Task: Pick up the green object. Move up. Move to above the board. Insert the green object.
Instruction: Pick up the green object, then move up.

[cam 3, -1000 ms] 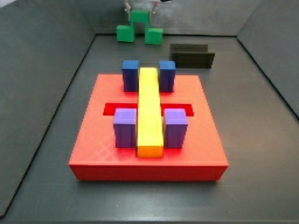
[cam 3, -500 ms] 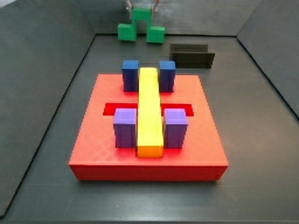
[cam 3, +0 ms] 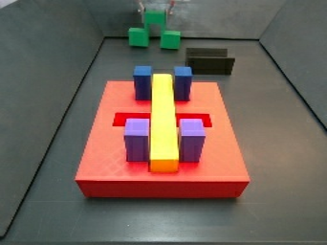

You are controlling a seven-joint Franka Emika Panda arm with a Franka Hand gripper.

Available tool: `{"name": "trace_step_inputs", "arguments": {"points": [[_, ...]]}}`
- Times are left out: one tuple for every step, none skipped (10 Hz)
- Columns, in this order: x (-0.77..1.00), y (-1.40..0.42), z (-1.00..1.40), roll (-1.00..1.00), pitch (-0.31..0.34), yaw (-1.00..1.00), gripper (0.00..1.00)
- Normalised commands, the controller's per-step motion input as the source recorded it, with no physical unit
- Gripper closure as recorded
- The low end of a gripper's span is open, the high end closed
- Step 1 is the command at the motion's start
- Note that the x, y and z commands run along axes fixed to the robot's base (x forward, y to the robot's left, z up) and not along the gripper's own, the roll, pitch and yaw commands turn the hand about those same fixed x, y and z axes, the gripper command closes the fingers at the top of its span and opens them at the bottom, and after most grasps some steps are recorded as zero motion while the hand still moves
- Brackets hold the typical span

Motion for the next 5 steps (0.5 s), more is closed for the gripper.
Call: {"name": "trace_step_inputs", "arguments": {"points": [[0.0,0.0,0.0,0.0,0.0,0.0,1.0],[0.0,0.0,0.0,0.0,0.0,0.0,1.0],[0.0,0.0,0.83,0.0,0.0,0.0,1.0],[-0.03,0.0,0.85,-0.01,0.02,-0.02,1.0],[-0.07,0.0,0.59,0.01,0.061,-0.02,1.0]]}}
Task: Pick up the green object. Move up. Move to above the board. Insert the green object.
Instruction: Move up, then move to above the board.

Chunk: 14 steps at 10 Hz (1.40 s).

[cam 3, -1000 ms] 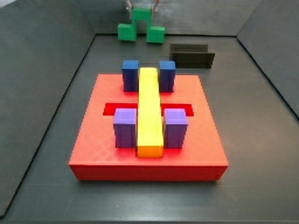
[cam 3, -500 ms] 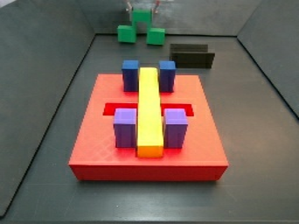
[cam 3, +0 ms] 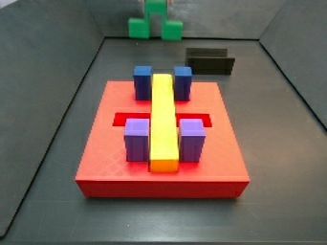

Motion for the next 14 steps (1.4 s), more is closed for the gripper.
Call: {"name": "trace_step_inputs", "arguments": {"points": [[-0.03,0.0,0.29,0.04,0.049,0.0,1.0],[0.0,0.0,1.4,0.0,0.0,0.0,1.0],[-0.01,0.01,1.4,-0.02,0.003,0.0,1.0],[-0.05,0.0,1.4,0.01,0.03,0.0,1.0],[0.02,0.01,1.4,0.0,0.026,0.0,1.0],[0.03,0.02,0.96,-0.01,0.078,0.0,1.0],[0.03,0.01,0.56,0.01,0.09,0.01,1.0],[0.04,0.0,0.3,0.01,0.069,0.0,1.0],[0.01,0.0,0.19,0.01,0.064,0.01,1.0],[0.05,-1.4,0.15,0.04,0.209,0.17,1.0],[0.05,-1.4,0.14,0.08,0.164,0.15,1.0],[0.04,-1.4,0.14,0.1,0.114,0.12,1.0],[0.04,-1.4,0.14,0.02,0.037,0.05,1.0],[0.04,-1.4,0.14,0.01,0.024,0.04,1.0]]}}
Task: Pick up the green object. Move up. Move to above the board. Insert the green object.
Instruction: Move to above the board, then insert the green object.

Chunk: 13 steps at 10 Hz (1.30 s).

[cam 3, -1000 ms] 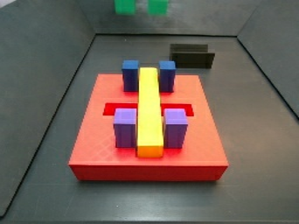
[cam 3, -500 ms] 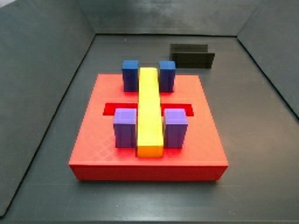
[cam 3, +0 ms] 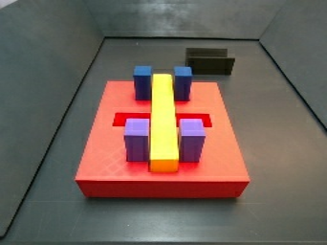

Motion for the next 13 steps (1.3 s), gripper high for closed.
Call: {"name": "trace_step_inputs", "arguments": {"points": [[0.04,-1.4,0.14,0.01,0.021,0.01,1.0],[0.04,-1.4,0.14,-0.01,0.018,0.01,1.0],[0.04,-1.4,0.15,0.01,0.021,0.01,1.0],[0.05,-1.4,0.16,0.0,0.041,0.01,1.0],[0.06,-1.4,0.17,0.0,0.061,0.01,1.0],[0.07,-1.4,0.18,0.01,0.086,0.01,1.0],[0.12,-1.4,0.18,0.01,0.123,0.01,1.0],[0.12,-0.88,0.12,0.01,0.153,0.01,1.0],[0.11,-0.49,0.08,0.02,0.169,0.01,1.0],[0.08,-0.24,0.05,0.02,0.134,0.01,1.0],[0.06,-0.01,-0.07,0.0,0.0,0.0,1.0],[0.13,-0.05,-0.1,0.0,0.0,0.0,1.0],[0.25,-0.13,-0.19,0.0,-0.029,-0.01,1.0]]}}
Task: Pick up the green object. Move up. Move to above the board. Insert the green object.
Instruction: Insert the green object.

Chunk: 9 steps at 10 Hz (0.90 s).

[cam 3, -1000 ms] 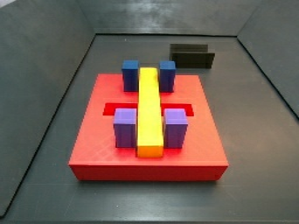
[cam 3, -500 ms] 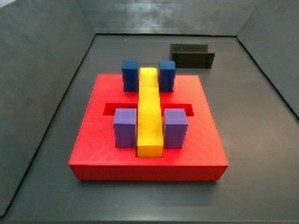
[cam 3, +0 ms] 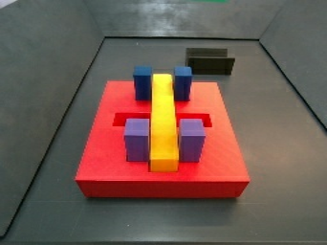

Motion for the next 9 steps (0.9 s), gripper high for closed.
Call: {"name": "trace_step_inputs", "arguments": {"points": [[0.35,-0.13,-0.28,0.0,-0.079,-0.01,1.0],[0.32,-0.14,-0.33,0.0,-0.094,-0.01,1.0],[0.31,-0.18,-0.39,0.0,-0.087,0.0,1.0],[0.31,-0.22,-0.45,0.03,-0.066,0.0,1.0],[0.22,-0.29,-0.62,0.15,0.0,0.0,1.0],[0.13,-0.3,-0.79,0.27,0.0,0.0,1.0],[0.02,-0.29,-0.74,0.3,0.0,0.03,1.0],[0.01,-0.2,-0.73,0.27,0.0,0.09,1.0],[0.0,-0.17,-0.64,0.23,0.0,0.09,1.0]]}}
